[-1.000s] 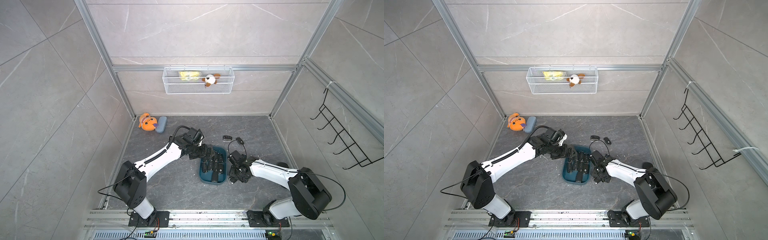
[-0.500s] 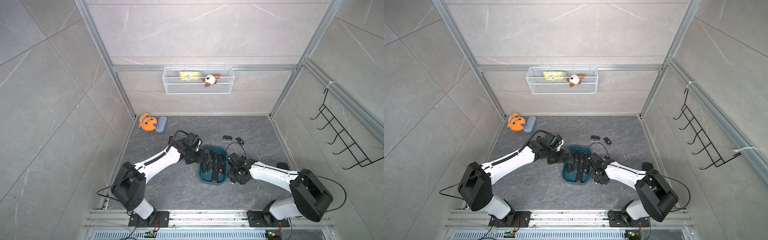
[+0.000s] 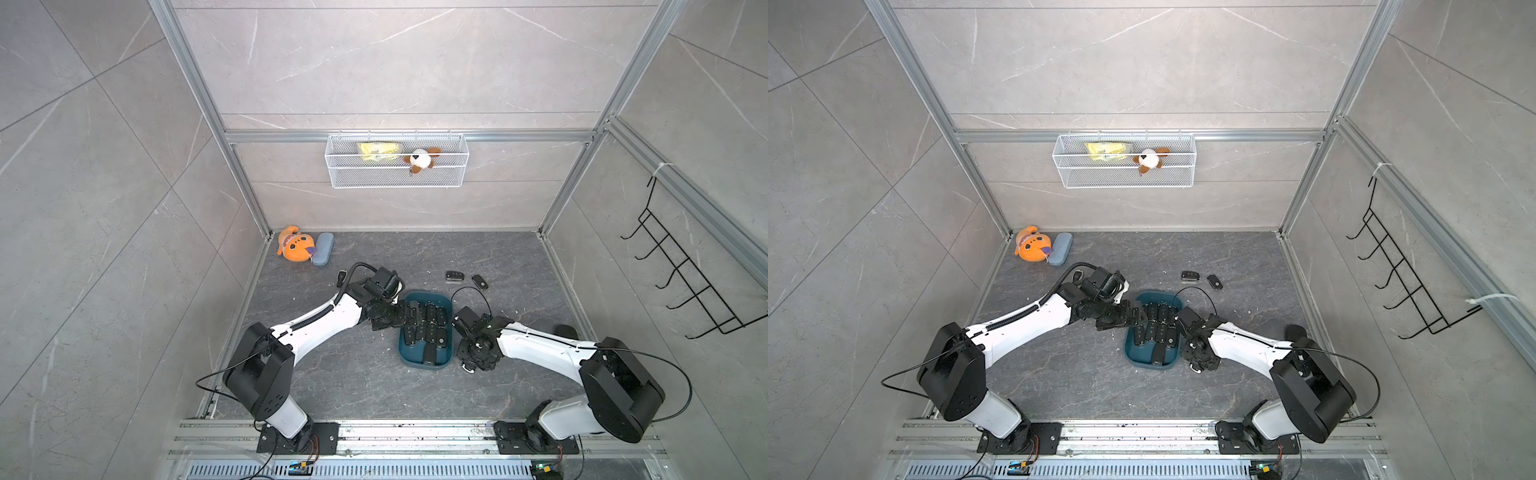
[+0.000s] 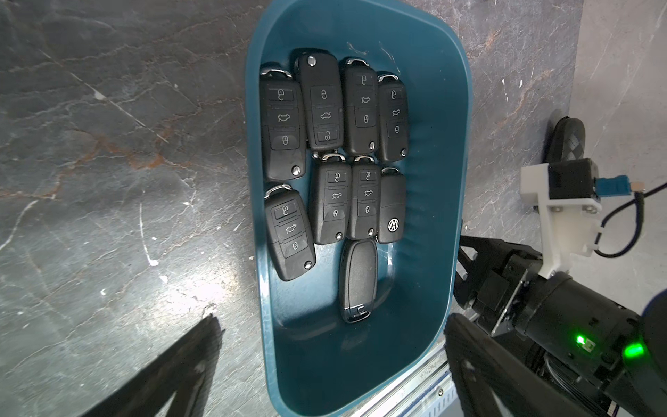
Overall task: Place the car key into the storage box
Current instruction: Pick up the car key from the center of the board.
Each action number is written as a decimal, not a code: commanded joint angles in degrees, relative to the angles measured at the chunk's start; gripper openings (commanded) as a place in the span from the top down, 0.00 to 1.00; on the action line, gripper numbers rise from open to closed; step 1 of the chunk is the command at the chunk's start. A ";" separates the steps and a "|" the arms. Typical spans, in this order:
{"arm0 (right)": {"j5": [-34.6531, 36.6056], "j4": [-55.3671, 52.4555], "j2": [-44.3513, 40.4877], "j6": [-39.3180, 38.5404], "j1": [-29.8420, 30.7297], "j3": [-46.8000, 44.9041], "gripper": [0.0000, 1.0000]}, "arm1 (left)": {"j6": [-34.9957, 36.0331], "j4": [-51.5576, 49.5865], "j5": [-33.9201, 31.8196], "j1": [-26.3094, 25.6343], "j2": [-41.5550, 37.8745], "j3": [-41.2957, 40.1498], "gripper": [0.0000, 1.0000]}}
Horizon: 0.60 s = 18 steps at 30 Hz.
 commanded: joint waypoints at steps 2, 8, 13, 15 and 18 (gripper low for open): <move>3.51 -7.15 -2.93 -3.84 0.32 3.60 0.58 | -1.12 1.56 2.84 -0.93 1.43 0.43 0.00; 5.23 -10.60 -6.06 -6.07 0.21 6.61 0.58 | -2.35 2.72 3.28 -2.45 3.21 0.65 0.00; 5.95 -12.27 -8.22 -8.61 0.20 9.45 0.58 | -3.15 3.54 3.19 -4.02 4.49 1.21 0.00; 5.95 -12.66 -8.89 -9.50 0.19 10.46 0.59 | -3.23 3.72 3.18 -4.81 4.97 1.81 0.00; 5.13 -12.58 -9.60 -10.80 0.20 11.66 0.58 | -3.32 3.83 2.80 -5.62 5.52 2.60 0.00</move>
